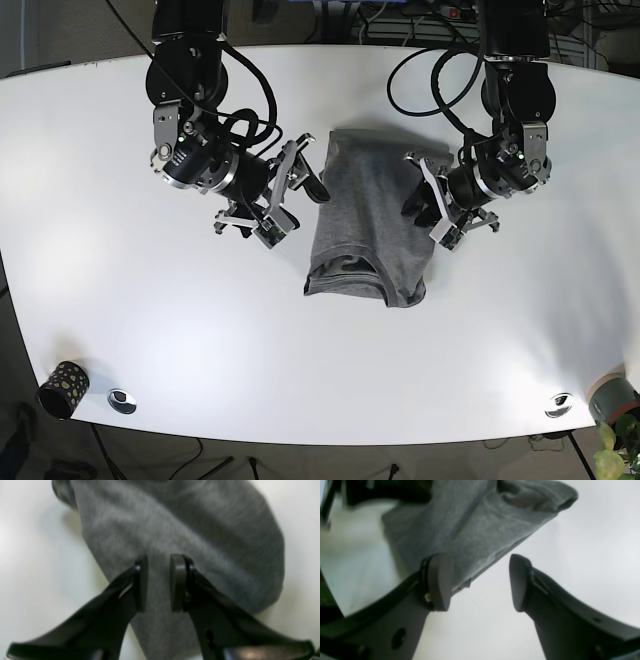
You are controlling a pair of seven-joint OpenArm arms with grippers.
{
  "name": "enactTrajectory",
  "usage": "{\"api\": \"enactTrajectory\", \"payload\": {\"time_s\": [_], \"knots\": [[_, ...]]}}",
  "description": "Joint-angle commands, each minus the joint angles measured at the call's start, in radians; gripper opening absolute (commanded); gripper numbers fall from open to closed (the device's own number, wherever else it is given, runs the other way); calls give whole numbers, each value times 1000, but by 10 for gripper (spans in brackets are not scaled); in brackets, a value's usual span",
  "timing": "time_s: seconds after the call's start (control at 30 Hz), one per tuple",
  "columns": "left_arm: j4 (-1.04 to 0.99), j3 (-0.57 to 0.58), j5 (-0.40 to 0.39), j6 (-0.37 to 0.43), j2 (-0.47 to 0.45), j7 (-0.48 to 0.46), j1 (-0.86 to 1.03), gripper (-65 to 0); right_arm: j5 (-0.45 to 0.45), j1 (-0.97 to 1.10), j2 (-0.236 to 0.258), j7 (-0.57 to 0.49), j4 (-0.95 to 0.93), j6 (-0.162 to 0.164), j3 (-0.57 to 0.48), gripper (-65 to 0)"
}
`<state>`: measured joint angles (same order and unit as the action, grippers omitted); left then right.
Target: Fold the T-shirt properly
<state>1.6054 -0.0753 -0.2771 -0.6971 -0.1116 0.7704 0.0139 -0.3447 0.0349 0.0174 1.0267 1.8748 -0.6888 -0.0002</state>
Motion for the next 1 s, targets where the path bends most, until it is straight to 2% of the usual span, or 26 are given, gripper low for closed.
{"api": "enactTrajectory", "payload": {"time_s": [0.0, 0.13, 0.33, 0.6, 0.97], "knots": [[19, -34, -21, -1, -3, -25, 1, -521, -32, -25, -27, -15, -2, -9, -11, -309], [16, -106, -24, -1, -3, -25, 22, -521, -32, -43, -55, -13, -28, -9, -83, -309], [11, -128, -24, -1, -3, -25, 28, -522, -32, -106, -96, -30, -172, -9, -137, -309], [-113, -125, -15, -1, 28, -27, 22, -522, -27, -209, -90, -150, -450, -9, -165, -309], [-202, -125, -15, -1, 31, -29, 24, -518, -32, -227, 77, -263, -579, -9, -152, -309]]}}
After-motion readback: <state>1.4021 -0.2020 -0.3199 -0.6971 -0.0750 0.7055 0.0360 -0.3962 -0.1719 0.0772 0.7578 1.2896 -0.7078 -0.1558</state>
